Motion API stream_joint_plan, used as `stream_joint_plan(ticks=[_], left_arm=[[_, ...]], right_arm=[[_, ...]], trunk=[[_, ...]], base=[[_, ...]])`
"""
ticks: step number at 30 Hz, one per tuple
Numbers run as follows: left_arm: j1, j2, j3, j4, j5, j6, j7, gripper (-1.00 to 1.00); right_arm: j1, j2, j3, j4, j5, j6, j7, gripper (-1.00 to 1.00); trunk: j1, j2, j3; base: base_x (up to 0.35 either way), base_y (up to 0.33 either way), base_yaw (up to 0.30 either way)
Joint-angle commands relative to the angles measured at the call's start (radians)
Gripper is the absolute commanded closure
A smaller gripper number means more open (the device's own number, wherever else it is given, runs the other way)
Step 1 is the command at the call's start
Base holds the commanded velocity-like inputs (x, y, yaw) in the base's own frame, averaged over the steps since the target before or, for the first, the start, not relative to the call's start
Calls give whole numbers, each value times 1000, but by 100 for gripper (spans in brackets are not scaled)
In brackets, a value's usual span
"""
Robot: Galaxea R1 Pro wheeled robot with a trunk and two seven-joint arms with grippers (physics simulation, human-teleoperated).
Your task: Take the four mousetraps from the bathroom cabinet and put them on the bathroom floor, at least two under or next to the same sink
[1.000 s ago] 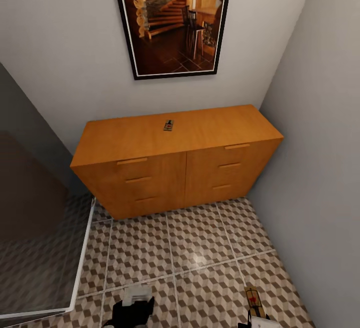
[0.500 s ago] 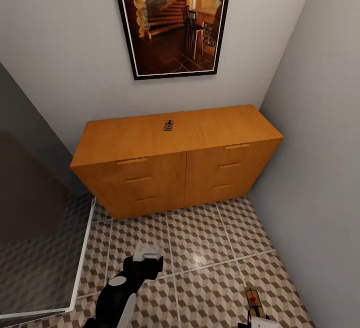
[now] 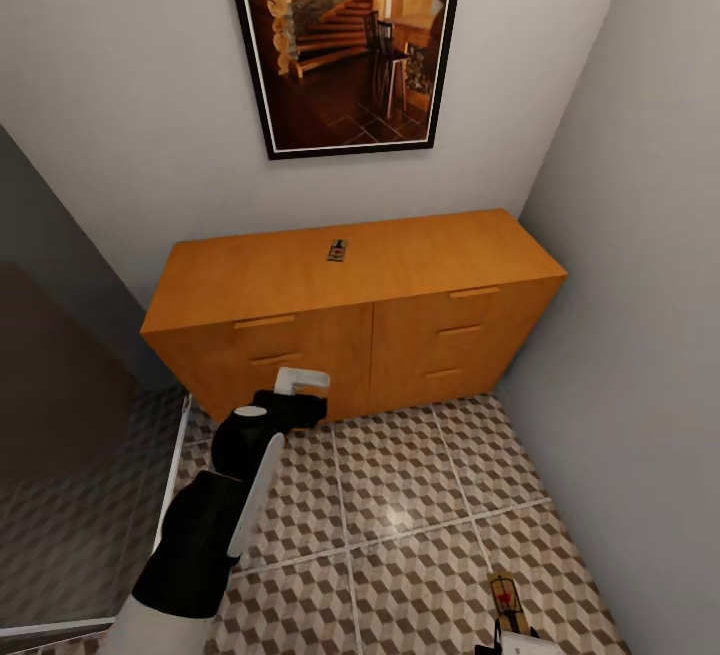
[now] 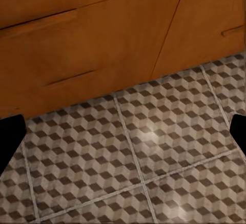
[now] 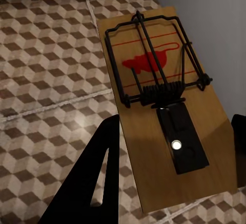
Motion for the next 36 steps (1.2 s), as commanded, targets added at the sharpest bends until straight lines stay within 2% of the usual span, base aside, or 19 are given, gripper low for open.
stream_joint_plan(ticks=[1,6,7,10,11,14,16,17,20,23,30,36], left_arm=[[-26,-1,0,0,6,12,7,-100],[-173,-5,0,19,7,33,8,-100],[-222,-5,1,35,7,36,8,-100],[-292,-5,1,68,8,38,9,-100],[-337,-6,1,97,8,39,9,-100],[-404,-6,1,156,8,40,9,-100],[-473,-6,4,229,8,40,9,-100],[-521,-5,13,279,8,40,9,-100],[-590,-5,44,349,8,41,9,-100],[-620,-4,63,359,7,41,9,-100],[-639,-2,75,296,7,46,6,-100],[-641,6,69,188,5,46,4,-100]], right_arm=[[-1,0,9,1,-6,-2,-4,100],[-1,0,9,0,-6,-2,-4,100],[-1,0,9,0,-6,-2,-4,100],[-1,0,9,0,-6,-2,-4,100],[-1,0,9,0,-6,-2,-4,100],[-1,0,9,0,-6,-2,-4,100],[-1,2,9,-1,-6,-1,-4,100],[-1,3,9,-1,-6,-1,-4,100],[-1,5,10,0,-6,-1,-4,100],[-1,5,10,0,-6,-1,-4,100],[-1,2,10,0,-6,-1,-4,100],[-1,1,10,0,-6,-1,-4,100]], trunk=[[0,-2,-2],[0,-2,-2],[0,-2,-2],[0,-2,-2],[0,-2,-2],[0,-2,-2],[0,-2,-2],[0,-2,-2],[0,-2,-2],[0,-2,-2],[0,-2,-2],[0,-2,-2]], base=[[0,0,0],[0,0,0],[0,0,0],[0,0,0],[0,0,0],[0,0,0],[0,0,0],[0,0,0],[0,0,0],[0,0,0],[0,0,0],[0,0,0]])
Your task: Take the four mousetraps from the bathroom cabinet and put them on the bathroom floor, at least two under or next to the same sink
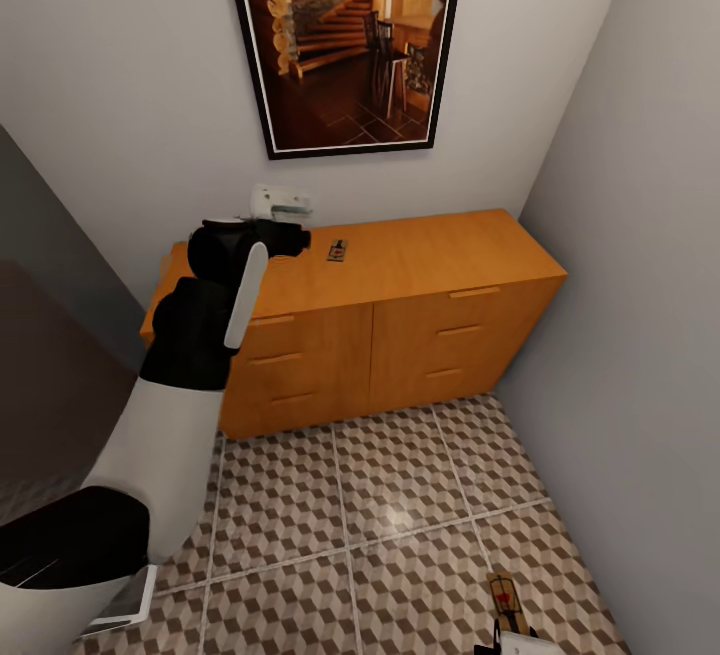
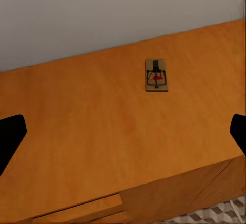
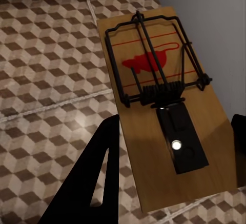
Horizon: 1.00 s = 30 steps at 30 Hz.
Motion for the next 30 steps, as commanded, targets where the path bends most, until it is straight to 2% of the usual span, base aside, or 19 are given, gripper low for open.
stream_joint_plan(ticks=[1,13,30], left_arm=[[-1,1,-4,-21,5,4,6,-100],[5,0,-14,-38,7,5,5,-100],[22,-1,-38,45,9,3,3,-100]], right_arm=[[-1,0,9,1,-6,-2,-4,100],[-1,-1,9,1,-6,-2,-4,100],[-1,3,9,1,-6,-2,-4,100]], trunk=[[1,-2,-2],[1,-2,-2],[1,-2,-2]], base=[[0,0,0],[24,0,0],[187,0,0]])
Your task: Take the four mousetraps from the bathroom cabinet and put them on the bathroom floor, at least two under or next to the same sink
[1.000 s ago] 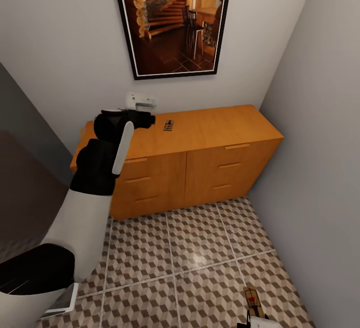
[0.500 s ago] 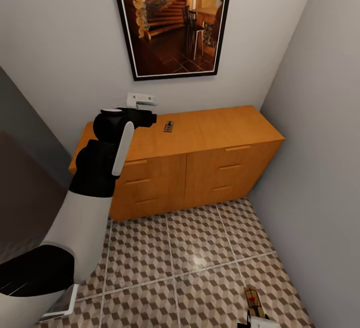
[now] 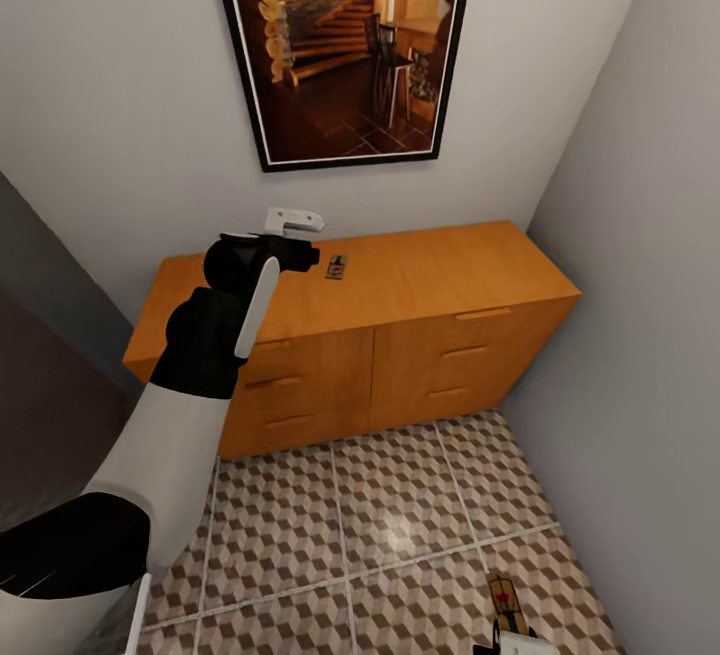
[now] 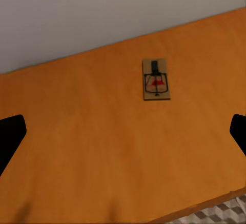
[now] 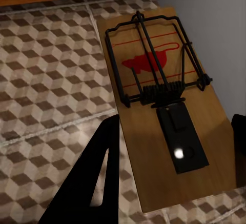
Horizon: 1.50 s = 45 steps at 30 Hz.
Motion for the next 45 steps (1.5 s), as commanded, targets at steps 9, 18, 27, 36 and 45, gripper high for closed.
stream_joint_plan(ticks=[9,18,27,36,45], left_arm=[[3,0,-3,72,6,3,5,-100],[37,-1,-14,104,12,1,1,-100],[56,-1,-17,105,71,-2,-1,-100],[59,-1,-15,104,200,-5,-1,-100],[59,0,-14,119,214,-27,0,-100]], right_arm=[[-1,0,8,1,-7,-3,-4,100],[-1,0,8,1,-7,-3,-4,100],[-1,-1,8,1,-7,-3,-4,100],[-1,-1,9,1,-7,-3,-4,100],[-1,-1,9,1,-7,-2,-4,100]], trunk=[[1,-2,-2],[1,-2,-2],[1,-2,-2],[1,-2,-2],[1,-2,-2]], base=[[188,0,0],[82,0,0],[5,0,0],[0,0,0],[0,0,0]])
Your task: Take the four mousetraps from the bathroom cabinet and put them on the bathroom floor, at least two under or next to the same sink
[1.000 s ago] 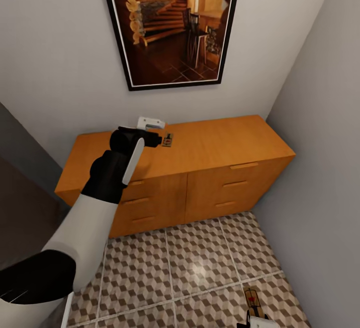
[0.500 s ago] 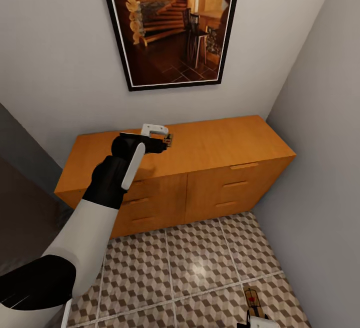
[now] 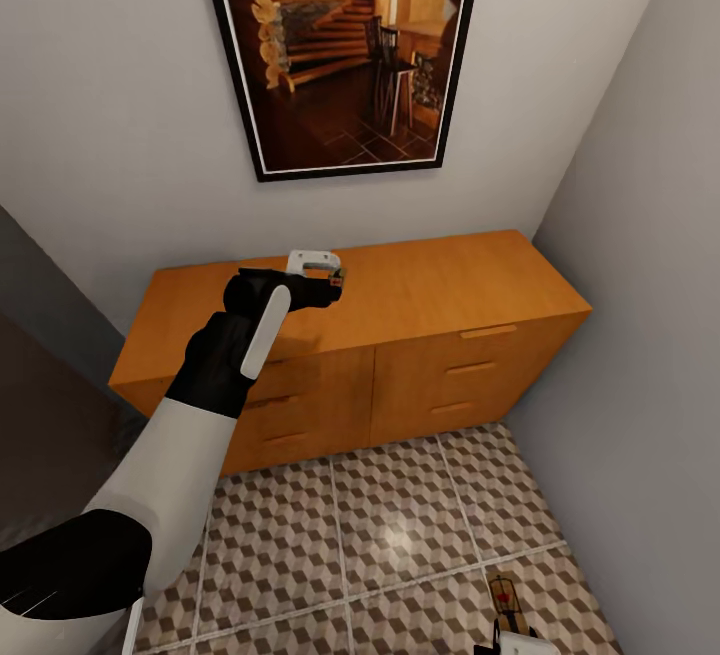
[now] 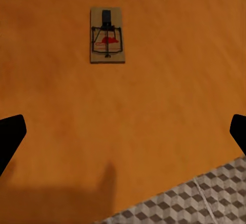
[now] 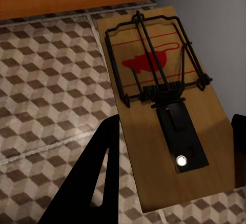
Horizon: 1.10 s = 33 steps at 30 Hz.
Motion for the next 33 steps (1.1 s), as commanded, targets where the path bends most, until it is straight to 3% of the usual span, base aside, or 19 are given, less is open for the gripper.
stream_joint_plan(ticks=[1,33], left_arm=[[-1,1,-1,4,11,-7,10,-100],[1,1,-3,20,10,-31,17,-100]], right_arm=[[-1,0,9,1,-6,-2,-4,100],[-1,0,9,1,-6,-2,-4,100]], trunk=[[1,-2,-2],[1,-2,-24]], base=[[0,0,0],[24,-1,0]])
